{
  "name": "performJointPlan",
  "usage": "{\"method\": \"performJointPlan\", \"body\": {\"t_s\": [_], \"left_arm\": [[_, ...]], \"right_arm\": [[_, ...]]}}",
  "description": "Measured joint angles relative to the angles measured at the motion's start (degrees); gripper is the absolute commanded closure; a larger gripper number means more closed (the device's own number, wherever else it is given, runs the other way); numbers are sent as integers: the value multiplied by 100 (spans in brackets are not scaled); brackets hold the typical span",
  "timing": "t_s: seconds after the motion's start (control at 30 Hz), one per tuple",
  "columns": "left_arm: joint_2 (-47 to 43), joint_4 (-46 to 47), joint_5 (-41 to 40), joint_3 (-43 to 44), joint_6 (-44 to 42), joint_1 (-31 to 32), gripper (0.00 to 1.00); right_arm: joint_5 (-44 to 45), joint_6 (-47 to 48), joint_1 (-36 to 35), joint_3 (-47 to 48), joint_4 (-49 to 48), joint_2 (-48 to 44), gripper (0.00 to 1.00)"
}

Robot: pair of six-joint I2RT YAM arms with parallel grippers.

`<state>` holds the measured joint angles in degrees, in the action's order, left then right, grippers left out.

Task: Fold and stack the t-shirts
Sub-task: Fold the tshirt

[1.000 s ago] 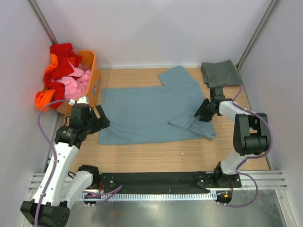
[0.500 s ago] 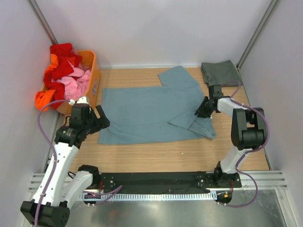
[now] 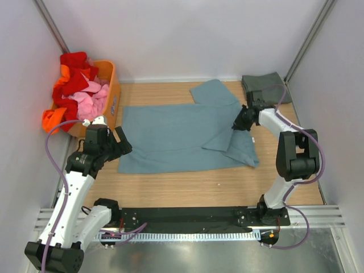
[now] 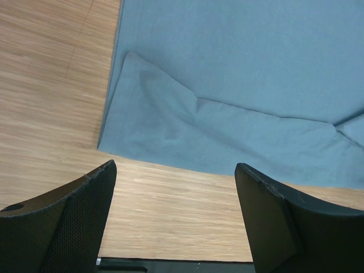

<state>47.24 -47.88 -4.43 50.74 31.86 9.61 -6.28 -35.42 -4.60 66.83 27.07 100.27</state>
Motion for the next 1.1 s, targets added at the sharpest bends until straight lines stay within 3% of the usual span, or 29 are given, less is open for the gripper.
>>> {"method": "performJointPlan", "body": {"t_s": [0.2,0.47,0.6,0.67,0.77,0.93,1.1], "left_arm": [[0,0,-2,0,0,0,15],[0,0,-4,0,0,0,14],[2,0,-7,0,2,0,14],[2,0,-9,0,2,0,14],[2,-2,-26,0,2,0,15],[46,0,-50,0,2,0,15],[109,-9,-92,0,37,0,15]], "right_arm": [[39,216,-310,1156,345,2,99],[-66,417,-365,1624,463,649,99],[-157,522,-431,1912,560,1034,93],[-249,581,-479,2055,568,1141,86],[-407,688,-555,2188,575,1198,36],[-144,970,-686,2326,758,1185,18],[774,962,-533,1727,1051,509,14]]}}
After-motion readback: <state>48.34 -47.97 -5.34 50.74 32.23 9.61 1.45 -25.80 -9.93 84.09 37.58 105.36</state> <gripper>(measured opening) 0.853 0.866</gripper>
